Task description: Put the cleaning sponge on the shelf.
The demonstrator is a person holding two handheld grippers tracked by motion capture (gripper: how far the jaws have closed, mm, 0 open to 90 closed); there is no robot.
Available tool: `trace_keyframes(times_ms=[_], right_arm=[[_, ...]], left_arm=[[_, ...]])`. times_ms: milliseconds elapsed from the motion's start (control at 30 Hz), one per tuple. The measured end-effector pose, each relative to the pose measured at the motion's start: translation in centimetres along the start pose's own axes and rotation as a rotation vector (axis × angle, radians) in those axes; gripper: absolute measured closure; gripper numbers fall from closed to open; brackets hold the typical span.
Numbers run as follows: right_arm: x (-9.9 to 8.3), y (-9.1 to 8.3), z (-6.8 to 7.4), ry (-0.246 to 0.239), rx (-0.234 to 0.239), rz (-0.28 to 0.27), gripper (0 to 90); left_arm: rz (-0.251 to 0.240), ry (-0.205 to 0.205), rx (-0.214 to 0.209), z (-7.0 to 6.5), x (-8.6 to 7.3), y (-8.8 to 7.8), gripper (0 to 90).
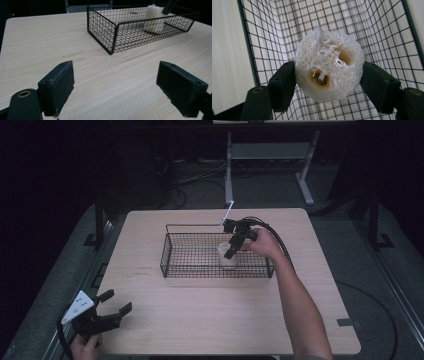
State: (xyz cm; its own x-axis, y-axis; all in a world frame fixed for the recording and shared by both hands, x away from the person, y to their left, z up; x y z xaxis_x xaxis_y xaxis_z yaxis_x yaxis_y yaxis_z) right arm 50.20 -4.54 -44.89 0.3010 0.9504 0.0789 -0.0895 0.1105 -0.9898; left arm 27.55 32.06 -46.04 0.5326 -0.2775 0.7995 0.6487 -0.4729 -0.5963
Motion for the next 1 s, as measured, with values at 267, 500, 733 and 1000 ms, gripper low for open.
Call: trace_keyframes(times_ms=[267,500,733,1000], right_arm=[[0.1,0.1,0.0,0.008,0.006,-0.015,29.1],[0.0,0.1,0.0,0.011,0.005,-0.005,25.3],[-0.1,-0.2,0.2,0.015,0.003,0.000,20.4],[-0.7,-1.9,0.7,0.009,-0.003,-0.031,18.9]], left_arm=[[0.000,0.000,0.001,0.0,0.0,0.0,13.9],[0.001,-0.001,0.001,0.0,0.0,0.0,13.9],[0.002,0.001,0.001,0.0,-0.1,0.0,14.0],[0.002,-0.006,-0.002,0.0,-0.1,0.0,13.9]])
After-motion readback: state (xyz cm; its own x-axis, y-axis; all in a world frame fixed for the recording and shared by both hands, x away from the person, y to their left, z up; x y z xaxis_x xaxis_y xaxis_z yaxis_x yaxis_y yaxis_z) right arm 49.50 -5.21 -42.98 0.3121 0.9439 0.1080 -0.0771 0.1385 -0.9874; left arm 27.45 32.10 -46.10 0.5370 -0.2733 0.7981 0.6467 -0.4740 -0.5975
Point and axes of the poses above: each handheld gripper's, and its own axes: y roughly forward along the jaws, x roughly out of its top, z roughly to its left, the point moved 7 cm from there along y, roughly forward along the jaws, and after that the axes turned 15 degrees about z, right-handed, at the moved point
